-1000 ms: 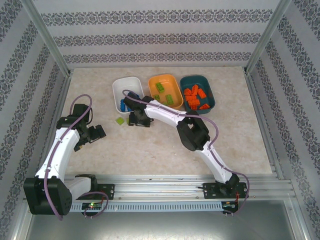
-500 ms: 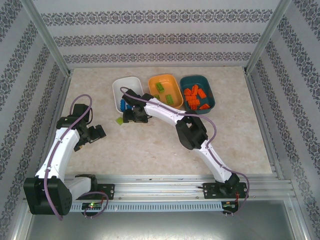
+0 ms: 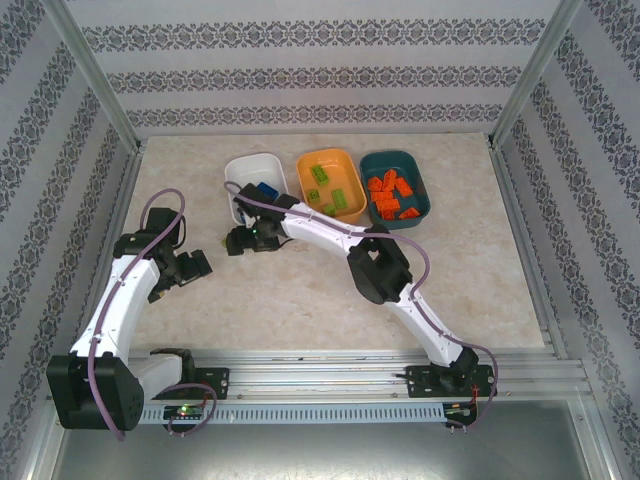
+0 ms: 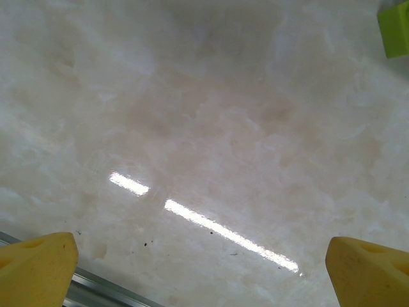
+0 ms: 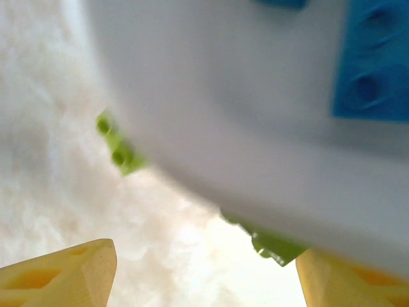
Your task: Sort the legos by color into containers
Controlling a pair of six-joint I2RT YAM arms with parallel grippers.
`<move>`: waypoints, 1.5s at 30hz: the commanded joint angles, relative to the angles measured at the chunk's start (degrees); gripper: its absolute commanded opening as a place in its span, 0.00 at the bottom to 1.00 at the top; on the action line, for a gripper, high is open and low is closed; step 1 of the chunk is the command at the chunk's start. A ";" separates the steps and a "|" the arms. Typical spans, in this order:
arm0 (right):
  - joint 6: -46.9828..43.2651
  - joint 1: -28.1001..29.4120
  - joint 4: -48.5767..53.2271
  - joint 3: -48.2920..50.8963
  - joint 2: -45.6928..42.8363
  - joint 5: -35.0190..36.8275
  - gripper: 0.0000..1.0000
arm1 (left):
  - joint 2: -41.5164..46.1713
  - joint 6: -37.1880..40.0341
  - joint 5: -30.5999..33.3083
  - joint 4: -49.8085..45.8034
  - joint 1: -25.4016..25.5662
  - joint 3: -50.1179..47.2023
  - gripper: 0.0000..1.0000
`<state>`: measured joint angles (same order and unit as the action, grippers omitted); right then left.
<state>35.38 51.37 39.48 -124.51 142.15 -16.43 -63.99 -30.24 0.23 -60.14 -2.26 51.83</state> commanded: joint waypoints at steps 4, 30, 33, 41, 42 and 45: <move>-1.48 1.38 4.46 2.07 -3.06 5.75 0.73 | 0.62 -0.87 3.15 -1.03 0.35 0.26 1.00; -7.46 -0.94 14.46 -22.29 12.53 10.81 0.70 | -0.81 -0.17 2.27 -0.92 0.41 0.24 1.00; -8.13 -0.97 13.80 -22.88 13.31 10.82 0.65 | -1.05 -0.17 2.31 -0.96 0.37 0.33 1.00; -9.60 -0.66 14.10 -21.25 12.51 13.35 0.43 | -1.21 -0.35 2.23 -1.10 0.42 0.29 1.00; -9.91 -0.45 14.00 -20.84 12.16 13.55 0.39 | -1.29 -0.30 2.17 -1.11 0.42 0.30 1.00; -10.71 0.04 12.87 -17.89 9.80 14.67 0.29 | -1.48 -0.22 1.92 -0.90 0.39 0.29 1.00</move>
<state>25.91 50.52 52.27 -144.92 154.10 -4.32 -65.10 -30.28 1.74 -60.16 -2.26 51.83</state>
